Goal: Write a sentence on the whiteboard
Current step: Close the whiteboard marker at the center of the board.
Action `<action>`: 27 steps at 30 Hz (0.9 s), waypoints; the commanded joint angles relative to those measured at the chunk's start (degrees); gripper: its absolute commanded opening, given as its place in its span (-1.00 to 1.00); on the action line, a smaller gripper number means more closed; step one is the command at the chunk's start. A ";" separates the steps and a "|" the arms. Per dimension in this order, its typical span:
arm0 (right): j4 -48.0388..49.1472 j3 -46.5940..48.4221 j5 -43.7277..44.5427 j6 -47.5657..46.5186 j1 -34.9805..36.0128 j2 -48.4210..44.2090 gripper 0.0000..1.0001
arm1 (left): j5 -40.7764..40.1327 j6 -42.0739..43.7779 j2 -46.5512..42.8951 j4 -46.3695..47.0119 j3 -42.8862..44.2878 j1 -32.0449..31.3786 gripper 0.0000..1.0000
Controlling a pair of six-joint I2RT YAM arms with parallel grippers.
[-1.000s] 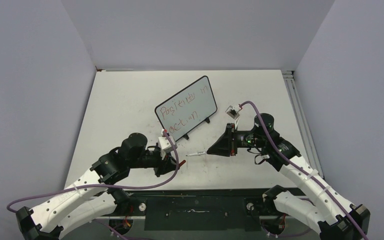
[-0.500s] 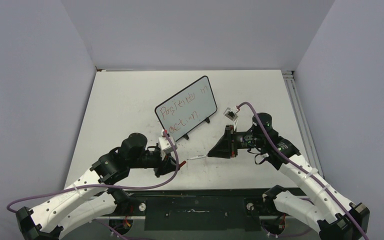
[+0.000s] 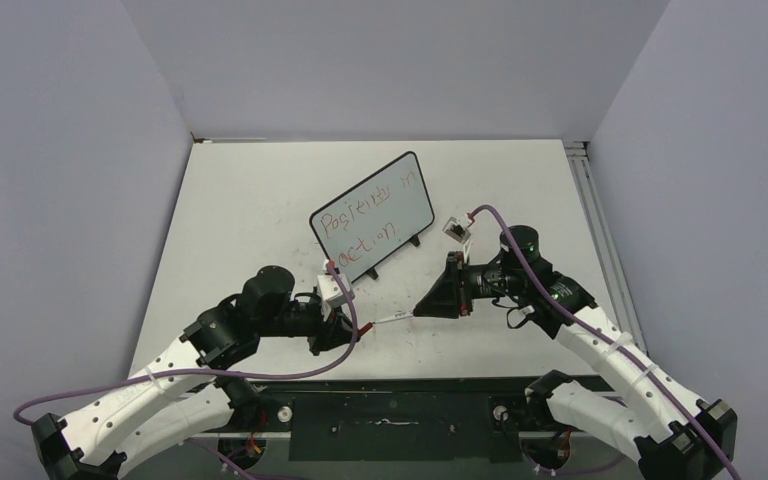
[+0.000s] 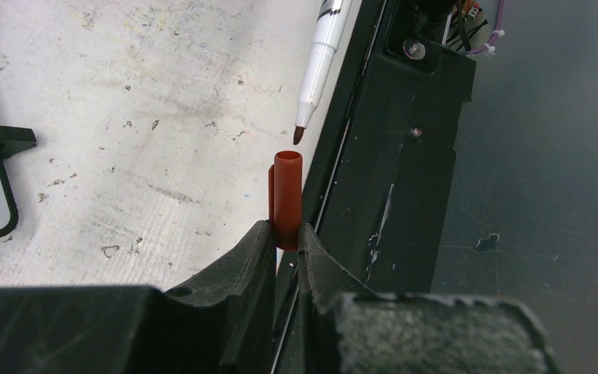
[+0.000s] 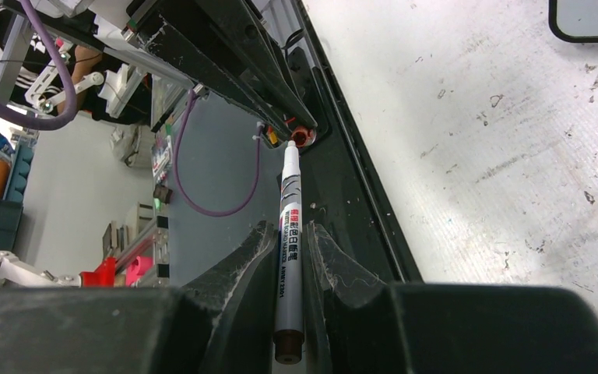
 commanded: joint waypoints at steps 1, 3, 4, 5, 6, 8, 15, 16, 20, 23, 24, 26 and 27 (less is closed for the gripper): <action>1.92 2.12 -0.90 -1.55 0.99 0.52 -0.86 | 1.71 0.97 -0.55 3.03 0.61 -0.03 -1.00; 2.00 2.04 -0.77 -1.60 1.20 0.71 -0.86 | 1.78 1.03 -0.59 3.13 0.59 -0.06 -1.00; 1.99 2.05 -0.75 -1.69 1.35 0.77 -0.86 | 1.80 0.99 -0.58 3.07 0.61 -0.02 -1.00; 1.97 2.03 -0.67 -1.74 1.50 0.86 -0.86 | 1.87 1.00 -0.62 3.06 0.57 0.02 -1.00; 1.98 2.02 -0.58 -1.82 1.72 1.01 -0.86 | 1.89 0.97 -0.63 3.07 0.61 -0.03 -1.00; 1.93 2.02 -0.29 -1.98 1.86 1.12 -0.86 | 2.02 0.96 -0.59 3.10 0.59 0.01 -1.00; 1.61 2.20 0.17 -2.51 2.26 1.93 -0.86 | 2.32 0.95 -0.76 3.17 0.52 -0.03 -1.00; 1.50 2.27 0.22 -2.56 2.29 1.92 -0.86 | 2.39 1.02 -0.83 3.30 0.52 -0.06 -1.00; 0.61 2.93 1.36 -3.29 2.29 1.83 -0.86 | 2.34 0.96 -0.89 3.24 0.48 -0.04 -1.00; 0.31 3.38 2.15 -3.42 2.31 1.61 -0.87 | 2.16 0.98 -0.94 3.15 0.52 0.02 -1.00; 0.22 3.47 2.45 -3.38 2.21 1.43 -0.87 | 2.21 0.97 -0.96 3.17 0.52 -0.03 -1.00; 0.20 3.59 2.59 -3.47 2.19 1.26 -0.87 | 2.16 0.94 -1.03 3.21 0.52 0.02 -1.00; 0.17 3.68 2.60 -3.45 2.18 1.24 -0.87 | 2.16 0.91 -1.02 3.15 0.52 -0.05 -1.00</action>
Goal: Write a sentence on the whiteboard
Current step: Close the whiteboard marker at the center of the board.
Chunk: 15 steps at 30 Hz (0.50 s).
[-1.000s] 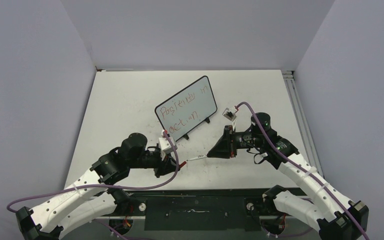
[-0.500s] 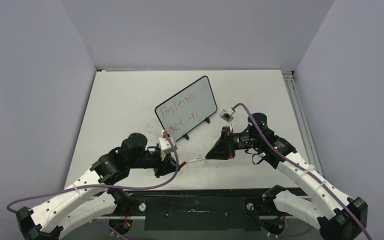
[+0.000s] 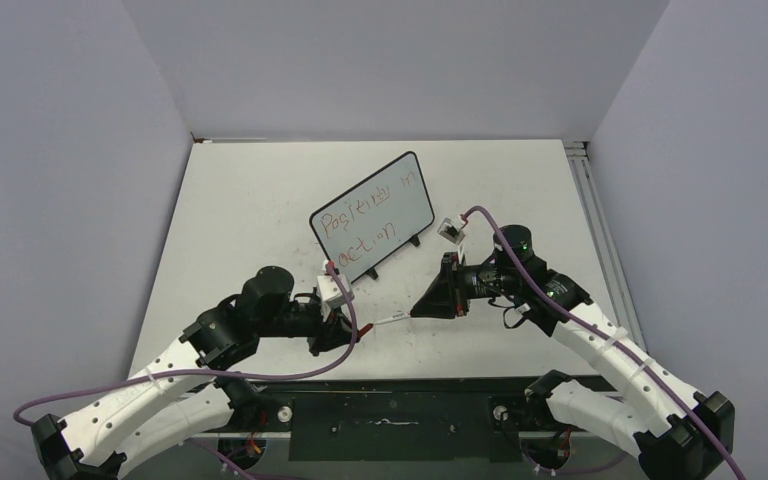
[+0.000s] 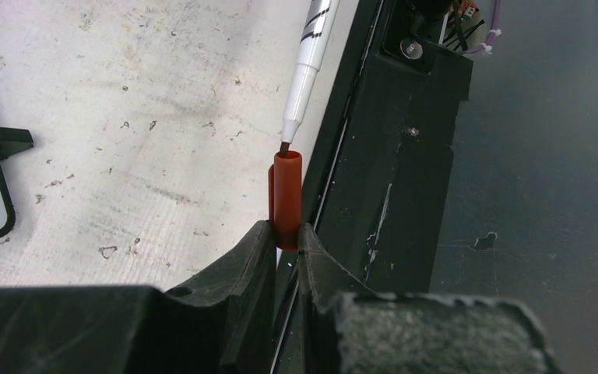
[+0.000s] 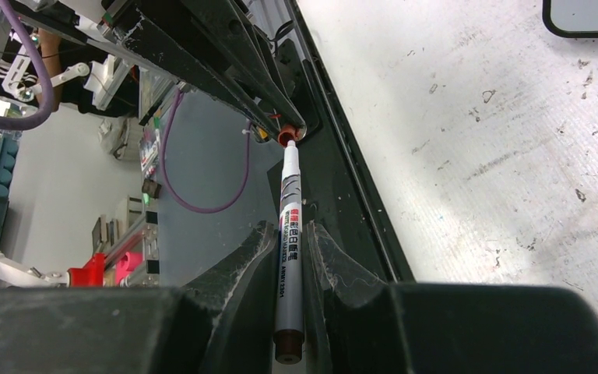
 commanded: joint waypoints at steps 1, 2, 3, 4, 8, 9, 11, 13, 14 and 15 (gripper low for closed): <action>1.33 3.06 0.87 -1.26 0.47 -0.60 -0.87 | 1.70 0.96 -0.74 3.11 0.70 0.01 -1.00; 1.43 3.06 0.52 -1.15 0.44 -0.62 -0.87 | 1.70 0.98 -0.78 3.10 0.70 0.00 -1.00; 1.46 3.11 0.27 -1.08 0.44 -0.62 -0.87 | 1.76 1.01 -0.86 3.10 0.63 0.00 -1.00; 1.47 3.14 0.04 -1.14 0.45 -0.58 -0.87 | 1.82 0.96 -0.83 3.18 0.65 0.00 -1.00; 1.14 3.53 -2.11 -1.78 0.52 0.74 -0.87 | 2.20 1.03 -0.79 3.41 0.61 -0.02 -1.00; 0.78 3.77 -2.44 -2.10 0.59 1.11 -0.86 | 2.32 0.97 -0.74 3.37 0.57 -0.08 -1.00; 0.24 4.17 -2.95 -2.81 0.78 1.75 -0.86 | 2.46 0.96 -0.65 3.39 0.61 -0.21 -1.00; -0.86 4.65 -3.04 -3.79 1.11 2.28 -0.86 | 2.25 1.01 -0.74 3.37 0.56 -0.29 -1.00; -1.39 4.91 -3.06 -4.36 1.19 2.54 -0.86 | 2.15 0.98 -0.74 3.37 0.61 -0.33 -1.00; -1.73 4.98 -3.06 -4.57 1.36 2.65 -0.86 | 2.18 1.03 -0.74 3.37 0.61 -0.33 -1.00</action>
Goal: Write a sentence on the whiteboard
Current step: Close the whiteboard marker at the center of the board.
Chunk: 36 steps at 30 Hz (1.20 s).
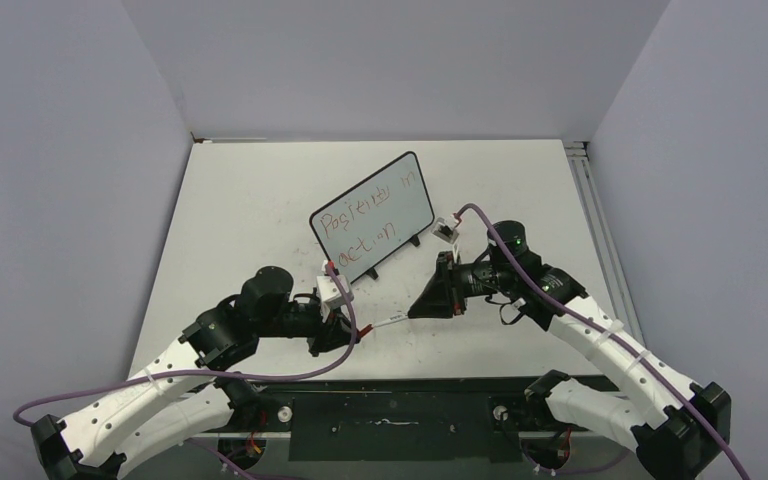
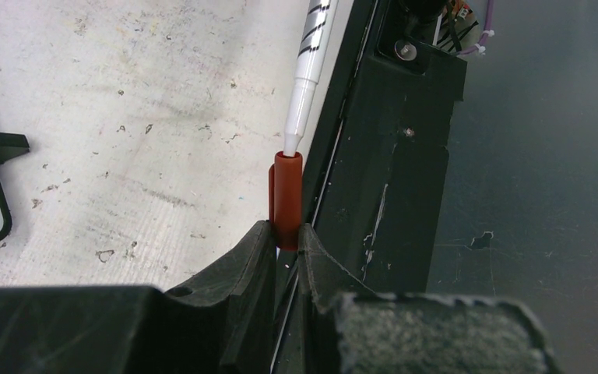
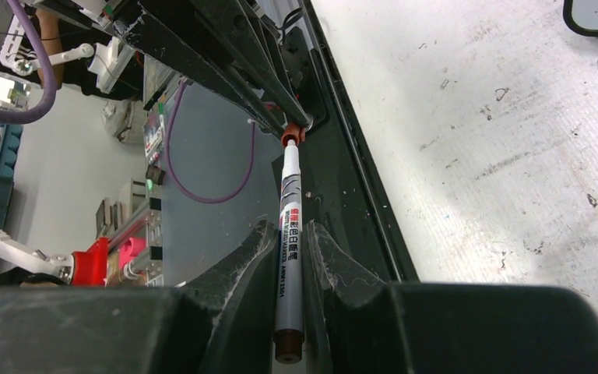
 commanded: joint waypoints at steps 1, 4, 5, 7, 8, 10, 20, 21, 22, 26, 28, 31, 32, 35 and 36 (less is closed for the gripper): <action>-0.47 2.98 -1.82 -3.11 0.82 0.71 -0.86 | 1.49 0.94 -0.52 3.22 0.60 -0.37 -1.00; -0.84 2.95 -2.30 -3.49 1.31 1.15 -0.86 | 1.48 0.94 -0.52 3.25 0.61 -0.39 -1.00; -0.89 2.97 -2.41 -3.81 1.52 1.37 -0.86 | 1.48 0.98 -0.50 3.22 0.61 -0.43 -1.00; -0.98 2.90 -2.87 -4.14 2.01 1.84 -0.86 | 1.70 1.00 -0.38 3.35 0.61 -0.48 -1.00; -1.11 2.90 -3.37 -4.45 2.31 2.14 -0.86 | 1.86 0.96 -0.28 3.35 0.61 -0.55 -1.00; -2.21 3.17 -4.18 -5.62 3.06 3.25 -0.86 | 2.09 1.01 -0.26 3.39 0.60 -0.73 -1.00; -0.39 2.42 -3.42 -5.60 7.53 6.50 -0.87 | 2.73 0.85 0.37 3.56 0.57 -1.50 -1.00; 0.84 2.05 -3.22 -4.82 7.54 6.36 -0.87 | 2.66 0.83 0.44 3.56 0.61 -1.52 -1.00; 1.97 1.64 -3.14 -4.02 7.53 6.11 -0.87 | 2.59 0.78 0.47 3.56 0.60 -1.48 -1.00; 7.12 -0.36 -3.14 -0.53 8.01 5.35 -0.87 | 1.78 0.49 0.35 3.70 0.78 -1.54 -1.00; 8.41 -0.97 -3.09 0.08 8.41 5.42 -0.87 | 1.71 0.08 0.26 4.11 0.79 -1.56 -1.00; 8.42 -1.37 -2.81 -0.09 8.95 6.12 -0.87 | 1.66 -0.45 0.42 5.01 0.83 -1.54 -1.00; 8.50 -1.45 -2.79 -0.05 9.20 6.44 -0.87 | 1.52 -0.62 0.59 5.41 0.87 -1.46 -1.00; 9.39 -1.77 -2.62 0.44 9.87 6.56 -0.87 | 1.22 -1.15 1.05 6.45 1.14 -1.45 -1.00; 10.18 -2.03 -2.61 0.90 9.99 6.58 -0.87 | 1.22 -1.37 1.19 6.91 1.21 -1.45 -1.00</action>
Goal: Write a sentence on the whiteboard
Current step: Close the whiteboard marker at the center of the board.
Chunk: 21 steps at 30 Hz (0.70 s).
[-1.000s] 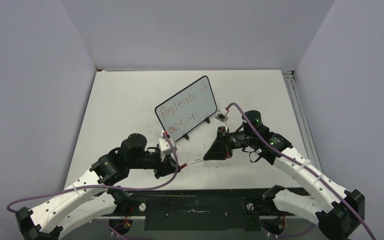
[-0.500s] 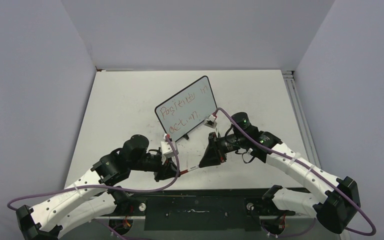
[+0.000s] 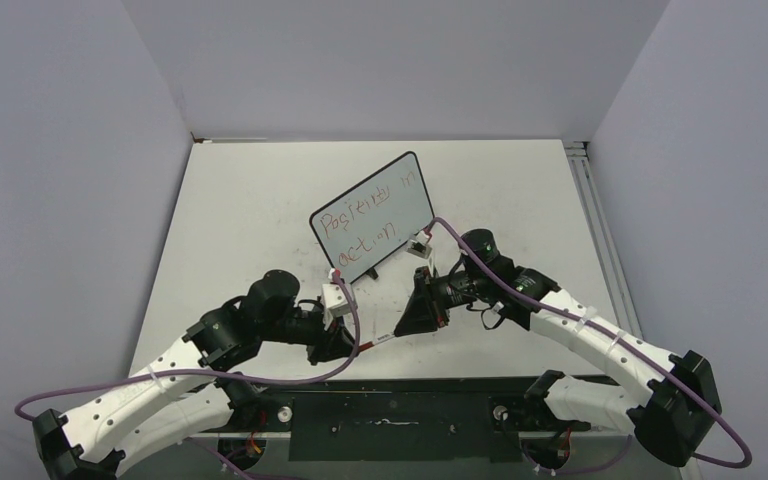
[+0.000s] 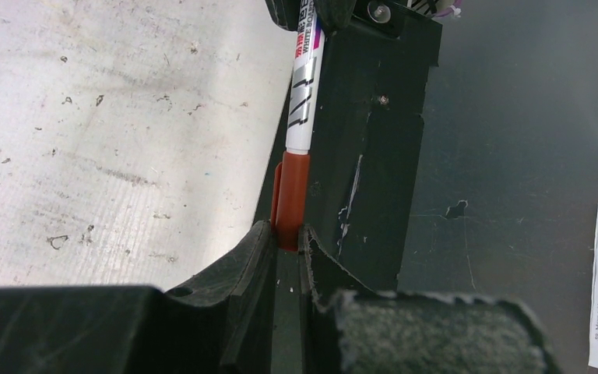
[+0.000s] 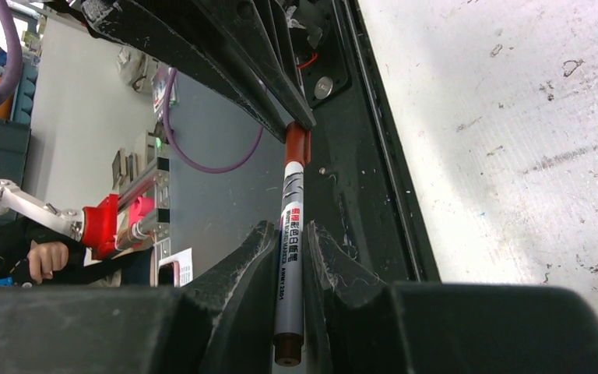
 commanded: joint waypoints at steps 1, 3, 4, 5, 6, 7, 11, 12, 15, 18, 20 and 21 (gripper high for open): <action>8.02 -1.17 -2.18 2.34 2.47 -0.08 -0.87 | -1.34 -1.26 0.68 10.34 1.76 0.06 -1.00; 9.35 -1.90 -2.57 3.23 2.76 -0.11 -0.87 | -1.48 -1.73 0.65 11.44 1.77 0.05 -1.00; 9.88 -2.26 -2.61 3.47 2.92 -0.12 -0.87 | -1.53 -1.80 0.71 11.94 1.73 0.06 -1.00; 10.40 -2.64 -2.58 3.77 3.00 -0.12 -0.87 | -1.50 -1.91 0.70 12.49 1.69 0.03 -1.00; 11.00 -3.12 -2.61 4.18 3.14 -0.02 -0.87 | -1.36 -2.08 0.82 13.04 1.61 0.05 -1.00; 11.76 -3.63 -2.63 4.54 3.23 0.04 -0.87 | -1.15 -2.23 1.00 13.56 1.60 0.05 -1.00; 14.27 -5.61 -3.24 6.76 3.80 0.00 -0.87 | -0.26 -3.02 1.71 15.62 1.60 0.06 -1.00; 14.34 -5.77 -3.31 6.86 3.99 0.00 -0.87 | -0.20 -3.14 1.75 15.98 1.52 0.05 -1.00; 14.57 -6.02 -3.23 7.01 4.56 0.04 -0.87 | 0.10 -3.66 1.98 17.29 1.45 0.02 -1.00; 16.23 -6.30 -3.23 7.62 5.15 0.27 -0.87 | 0.32 -4.08 2.19 18.20 1.50 -0.02 -1.00; 17.10 -6.47 -3.15 7.90 5.44 0.53 -0.87 | 0.34 -4.29 2.22 18.73 1.51 -0.04 -1.00; 17.37 -6.55 -3.07 8.04 5.66 0.58 -0.87 | 0.33 -4.38 2.23 18.87 1.51 0.01 -1.00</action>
